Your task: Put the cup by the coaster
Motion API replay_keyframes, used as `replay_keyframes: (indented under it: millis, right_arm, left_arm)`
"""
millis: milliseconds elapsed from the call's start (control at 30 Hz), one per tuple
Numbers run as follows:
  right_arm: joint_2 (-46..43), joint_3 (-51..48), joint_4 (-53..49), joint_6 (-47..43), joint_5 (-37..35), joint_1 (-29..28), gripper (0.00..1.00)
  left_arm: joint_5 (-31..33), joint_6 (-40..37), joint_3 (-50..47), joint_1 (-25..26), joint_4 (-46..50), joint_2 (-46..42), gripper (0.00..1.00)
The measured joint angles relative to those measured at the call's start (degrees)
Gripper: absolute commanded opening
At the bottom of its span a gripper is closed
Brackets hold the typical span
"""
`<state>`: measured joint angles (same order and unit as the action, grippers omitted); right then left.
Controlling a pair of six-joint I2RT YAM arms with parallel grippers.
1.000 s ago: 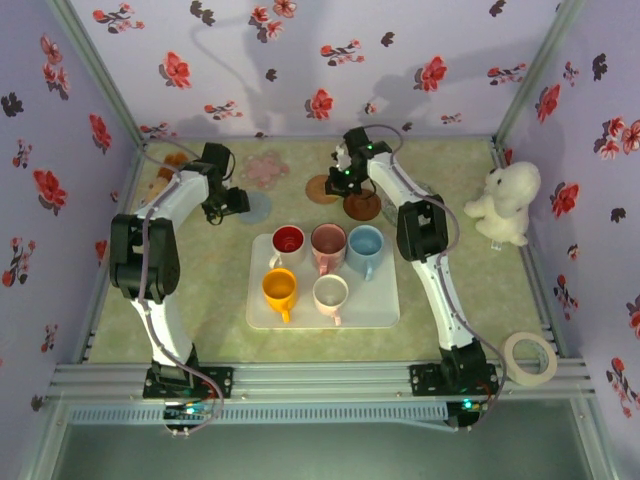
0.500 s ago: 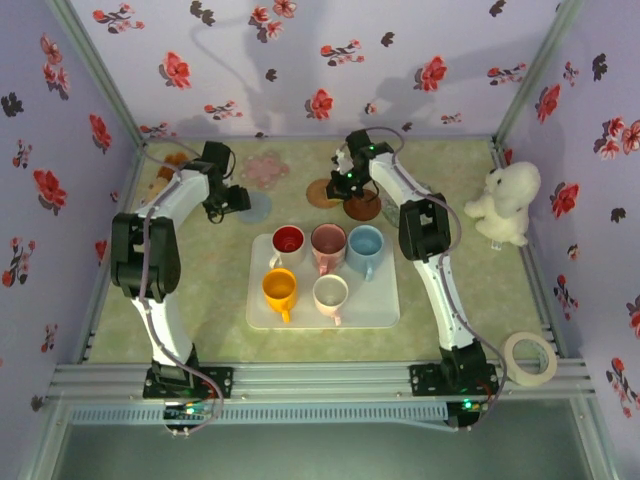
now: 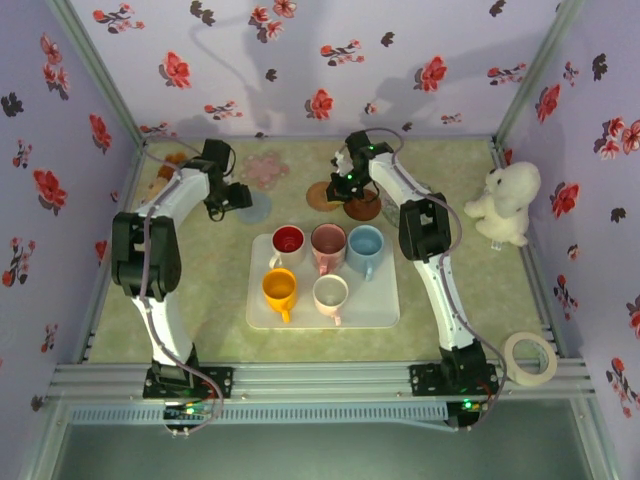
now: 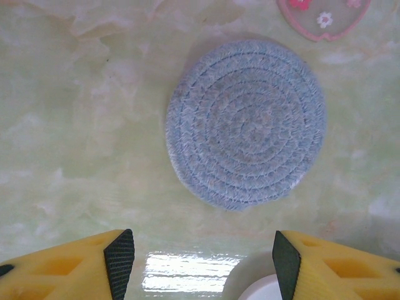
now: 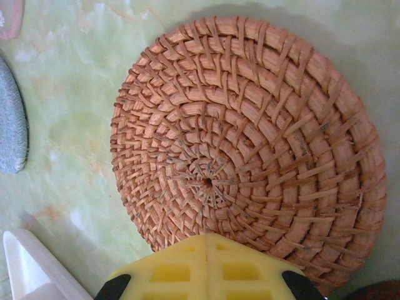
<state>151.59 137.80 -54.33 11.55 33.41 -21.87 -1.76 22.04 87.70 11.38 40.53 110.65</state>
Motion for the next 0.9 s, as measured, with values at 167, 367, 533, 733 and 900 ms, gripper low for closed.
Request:
replay_keyframes:
  millis: [167, 367, 533, 733, 900]
  right_arm:
    - [-0.85, -0.31, 0.22, 0.52, -0.48, 0.0, 0.16]
    - [-2.05, -0.17, 1.09, 1.07, -1.11, 0.44, 0.2]
    - [-3.85, -0.61, 2.86, 1.7, -3.48, 0.61, 0.25]
    - [-5.7, -1.16, 6.54, 3.67, -8.81, 1.27, 0.13]
    - [-5.27, -0.94, 7.5, 6.4, -15.91, 1.79, 0.0]
  left_arm:
    - [-0.63, -0.02, 1.09, 0.0, -0.42, 0.83, 0.64]
    - [-1.4, -0.13, 1.09, 0.0, -0.7, 0.87, 0.64]
    - [-3.45, -1.01, 2.05, 0.26, -1.11, 1.53, 0.64]
    - [-5.05, -2.58, 4.63, 1.66, -1.18, 2.78, 0.64]
    - [-5.77, -2.99, 4.74, 2.23, -1.27, 2.86, 0.64]
